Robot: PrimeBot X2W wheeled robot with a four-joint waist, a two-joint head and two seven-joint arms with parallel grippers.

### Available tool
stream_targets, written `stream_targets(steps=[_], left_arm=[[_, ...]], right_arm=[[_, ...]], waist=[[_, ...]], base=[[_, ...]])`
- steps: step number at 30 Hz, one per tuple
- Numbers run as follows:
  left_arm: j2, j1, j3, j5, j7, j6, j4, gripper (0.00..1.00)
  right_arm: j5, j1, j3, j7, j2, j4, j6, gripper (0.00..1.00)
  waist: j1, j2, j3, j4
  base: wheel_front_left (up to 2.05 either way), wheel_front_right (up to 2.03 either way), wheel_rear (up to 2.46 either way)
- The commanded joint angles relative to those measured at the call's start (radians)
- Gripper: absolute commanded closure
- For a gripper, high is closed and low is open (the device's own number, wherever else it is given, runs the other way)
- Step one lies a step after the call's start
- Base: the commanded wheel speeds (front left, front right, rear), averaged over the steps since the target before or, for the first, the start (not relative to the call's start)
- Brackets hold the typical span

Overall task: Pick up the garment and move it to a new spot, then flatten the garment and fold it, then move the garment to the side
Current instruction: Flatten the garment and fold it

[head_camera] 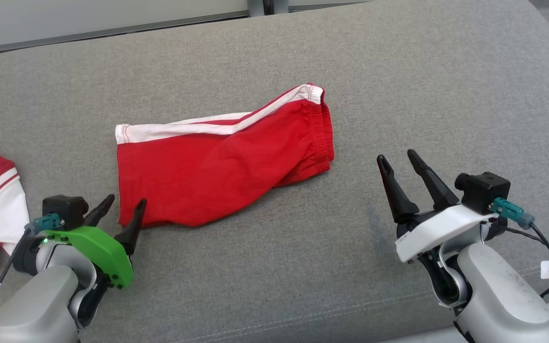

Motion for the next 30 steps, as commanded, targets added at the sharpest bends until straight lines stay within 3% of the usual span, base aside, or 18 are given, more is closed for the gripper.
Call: stream_targets(steps=[1,6,13,26,30], left_arm=[[0.003,0.017,0.023,0.025,-0.009,0.017,-0.014,0.0],[0.0,0.081,0.232,0.198,-0.012,0.098,-0.172,0.0],[-0.046,0.245,0.513,0.499,-0.012,0.195,-0.409,0.0],[-0.193,0.491,0.911,0.732,-0.012,0.182,-0.632,0.0],[-0.21,0.569,0.961,0.807,-0.012,0.175,-0.644,0.0]], right_arm=[[-0.007,0.004,-0.006,-0.004,0.001,-0.005,-0.001,0.0],[-0.035,0.009,-0.03,-0.004,0.003,-0.049,0.0,0.0],[-0.077,0.024,-0.053,-0.004,0.011,-0.07,0.0,0.0],[-0.104,0.062,-0.088,-0.004,0.022,-0.052,-0.001,0.0],[-0.115,0.075,-0.11,-0.004,0.033,-0.021,0.0,0.0]], waist=[[0.0,0.0,-0.002,0.003],[0.0,0.0,-0.01,0.016],[0.0,0.0,-0.03,0.039],[0.0,0.0,-0.084,0.053],[0.0,0.0,-0.106,0.053]], base=[[0.0,0.0,0.0],[0.0,0.0,0.0],[0.0,0.0,0.0],[0.0,0.0,0.0],[0.0,0.0,0.0]])
